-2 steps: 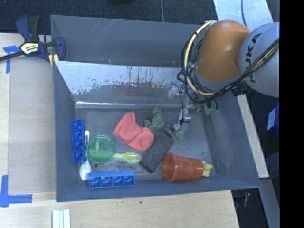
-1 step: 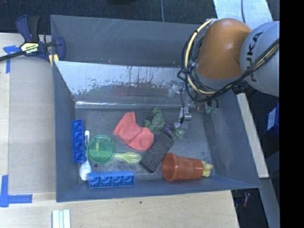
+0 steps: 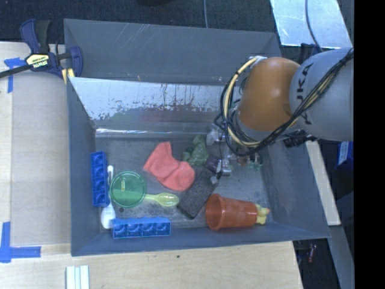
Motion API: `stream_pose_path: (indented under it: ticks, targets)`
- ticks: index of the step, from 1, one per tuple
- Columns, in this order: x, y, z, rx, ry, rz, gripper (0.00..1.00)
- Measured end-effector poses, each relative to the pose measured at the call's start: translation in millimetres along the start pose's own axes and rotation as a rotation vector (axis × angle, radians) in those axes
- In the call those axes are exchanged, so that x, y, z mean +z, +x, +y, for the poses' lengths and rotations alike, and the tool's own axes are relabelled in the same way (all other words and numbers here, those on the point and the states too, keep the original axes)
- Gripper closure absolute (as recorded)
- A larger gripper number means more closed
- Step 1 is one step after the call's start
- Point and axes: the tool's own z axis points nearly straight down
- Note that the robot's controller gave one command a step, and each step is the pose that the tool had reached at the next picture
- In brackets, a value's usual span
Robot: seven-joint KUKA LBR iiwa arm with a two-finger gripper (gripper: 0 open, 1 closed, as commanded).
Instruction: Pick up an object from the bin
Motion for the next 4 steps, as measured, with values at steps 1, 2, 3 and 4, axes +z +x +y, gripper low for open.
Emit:
stream_pose_path:
  ticks: [1, 2, 3, 4]
  targets:
    - [36, -7.2, 33, -0.036, 0.003, -0.008, 0.0]
    - [34, 17.8, 20, -0.026, 0.0, -0.02, 1.0]
    - [34, 17.8, 20, -0.026, 0.0, -0.02, 1.0]
    - [-13, 21.1, 27, -0.096, 0.003, -0.006, 1.0]
